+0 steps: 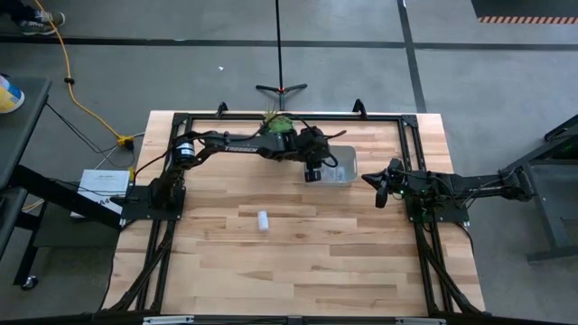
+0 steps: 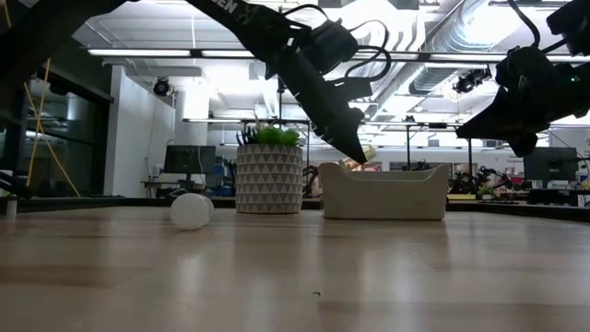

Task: Pick and place pill bottles into a basket
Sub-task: Put the yellow medicine bottle into the gray bin, then put the white medicine bottle into the gray bin

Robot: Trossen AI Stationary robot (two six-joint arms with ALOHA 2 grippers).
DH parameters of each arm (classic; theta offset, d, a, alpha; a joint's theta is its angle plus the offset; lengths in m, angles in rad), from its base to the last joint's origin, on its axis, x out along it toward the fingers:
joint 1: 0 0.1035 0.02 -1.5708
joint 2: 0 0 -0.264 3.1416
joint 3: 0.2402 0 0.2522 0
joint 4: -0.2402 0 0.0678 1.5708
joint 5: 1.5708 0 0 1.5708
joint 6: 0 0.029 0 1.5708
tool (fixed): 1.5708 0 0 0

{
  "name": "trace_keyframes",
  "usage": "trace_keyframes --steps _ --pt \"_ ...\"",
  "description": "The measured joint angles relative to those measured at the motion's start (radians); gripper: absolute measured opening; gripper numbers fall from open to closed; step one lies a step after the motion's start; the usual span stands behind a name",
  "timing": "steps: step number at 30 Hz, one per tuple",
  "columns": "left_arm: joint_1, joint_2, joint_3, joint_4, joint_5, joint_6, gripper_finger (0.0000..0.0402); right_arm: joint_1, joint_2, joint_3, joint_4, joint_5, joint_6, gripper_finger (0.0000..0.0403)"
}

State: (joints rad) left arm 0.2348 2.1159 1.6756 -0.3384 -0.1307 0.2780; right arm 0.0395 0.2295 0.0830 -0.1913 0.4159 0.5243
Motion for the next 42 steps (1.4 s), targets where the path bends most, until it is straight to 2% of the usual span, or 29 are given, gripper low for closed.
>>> trace_keyframes --steps 12,16,21,24,26,31,34,38,42 --pt "-0.012 -0.004 0.002 -0.016 -0.018 -0.037 0.031 0.0 0.0 0.0 0.0 0.0 0.0 0.0003" --pt "-0.045 -0.025 0.094 -0.181 -0.018 -0.111 0.0331 0.0 0.0 0.0 0.0 -0.004 0.0 0.0006" --pt "-0.093 -0.035 0.286 -0.634 -0.016 -0.173 0.0335 0.0 0.0 0.0 0.0 -0.004 0.0 0.0001" --pt "-0.108 -0.035 0.375 -0.862 0.005 -0.348 0.0335 0.0 0.0 0.0 0.0 -0.006 0.0 0.0002" --pt "-0.116 -0.039 0.398 -0.948 0.042 -0.512 0.0335 0.0 0.0 0.0 0.0 -0.006 0.0 0.0003" --pt "-0.157 -0.035 0.375 -1.144 0.074 -0.869 0.0335 0.0 0.0 0.0 0.0 -0.006 0.0 0.0002" --pt "-0.192 -0.034 0.332 -1.232 0.077 -1.021 0.0335 0.0 0.0 0.0 0.0 -0.007 0.0 0.0003" --pt "-0.241 -0.034 0.288 -1.221 0.084 -1.192 0.0335 0.0 0.0 0.0 0.0 -0.018 0.0 0.0006" --pt "-0.292 -0.027 0.258 -1.197 0.09 -1.322 0.0335 0.0 0.0 0.0 -0.002 -0.073 0.0 0.0007"
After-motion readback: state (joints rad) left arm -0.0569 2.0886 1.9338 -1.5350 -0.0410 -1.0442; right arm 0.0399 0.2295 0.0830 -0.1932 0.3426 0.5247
